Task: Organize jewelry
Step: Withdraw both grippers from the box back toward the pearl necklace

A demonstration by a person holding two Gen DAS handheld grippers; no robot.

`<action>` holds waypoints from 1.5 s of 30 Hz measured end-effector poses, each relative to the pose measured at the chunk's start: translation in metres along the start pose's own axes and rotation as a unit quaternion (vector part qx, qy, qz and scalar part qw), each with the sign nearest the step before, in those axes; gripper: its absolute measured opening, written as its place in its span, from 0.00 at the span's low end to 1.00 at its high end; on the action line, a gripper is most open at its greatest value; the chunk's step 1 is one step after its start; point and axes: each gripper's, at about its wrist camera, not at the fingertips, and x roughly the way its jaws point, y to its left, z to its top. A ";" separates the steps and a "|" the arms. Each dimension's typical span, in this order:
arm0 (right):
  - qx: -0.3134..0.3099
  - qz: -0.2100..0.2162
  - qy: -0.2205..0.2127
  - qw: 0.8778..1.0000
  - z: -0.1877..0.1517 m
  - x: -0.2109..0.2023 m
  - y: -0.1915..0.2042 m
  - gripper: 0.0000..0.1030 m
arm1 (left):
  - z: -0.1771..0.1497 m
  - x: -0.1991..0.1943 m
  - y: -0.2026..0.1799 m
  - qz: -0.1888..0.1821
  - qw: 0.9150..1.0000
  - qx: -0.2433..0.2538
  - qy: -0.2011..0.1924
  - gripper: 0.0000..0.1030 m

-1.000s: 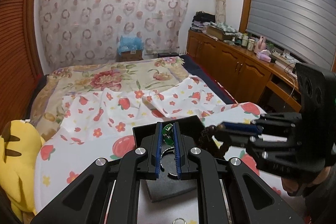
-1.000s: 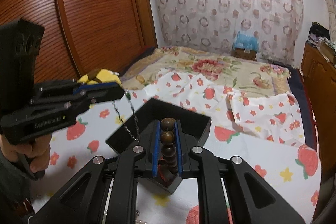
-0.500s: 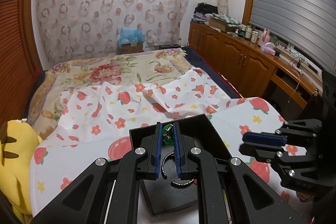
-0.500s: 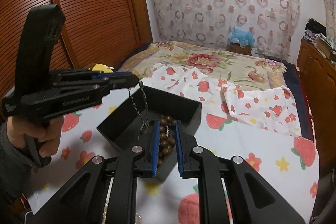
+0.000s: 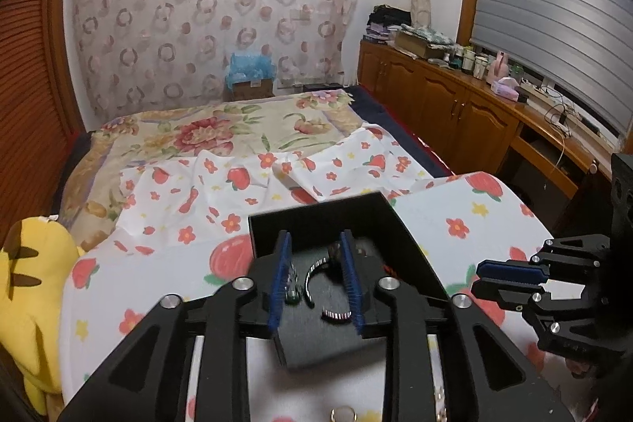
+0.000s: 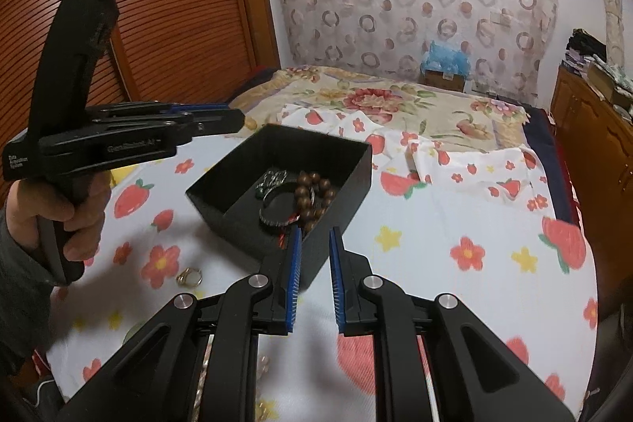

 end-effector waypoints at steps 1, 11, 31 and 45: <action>0.001 -0.001 0.001 1.000 -0.004 -0.003 0.002 0.16 | -0.004 -0.003 -0.001 0.001 1.000 0.001 -0.001 0.26; 0.018 -0.008 0.016 1.000 -0.046 -0.023 0.015 0.16 | -0.055 -0.041 -0.018 -0.008 1.000 0.009 0.005 0.35; -0.005 -0.010 0.085 0.996 -0.096 -0.014 0.038 0.26 | -0.132 -0.074 -0.040 0.001 0.999 0.013 0.032 0.43; -0.025 -0.047 0.103 0.993 -0.091 -0.008 0.034 0.08 | -0.143 -0.071 -0.039 -0.011 0.999 -0.004 0.048 0.43</action>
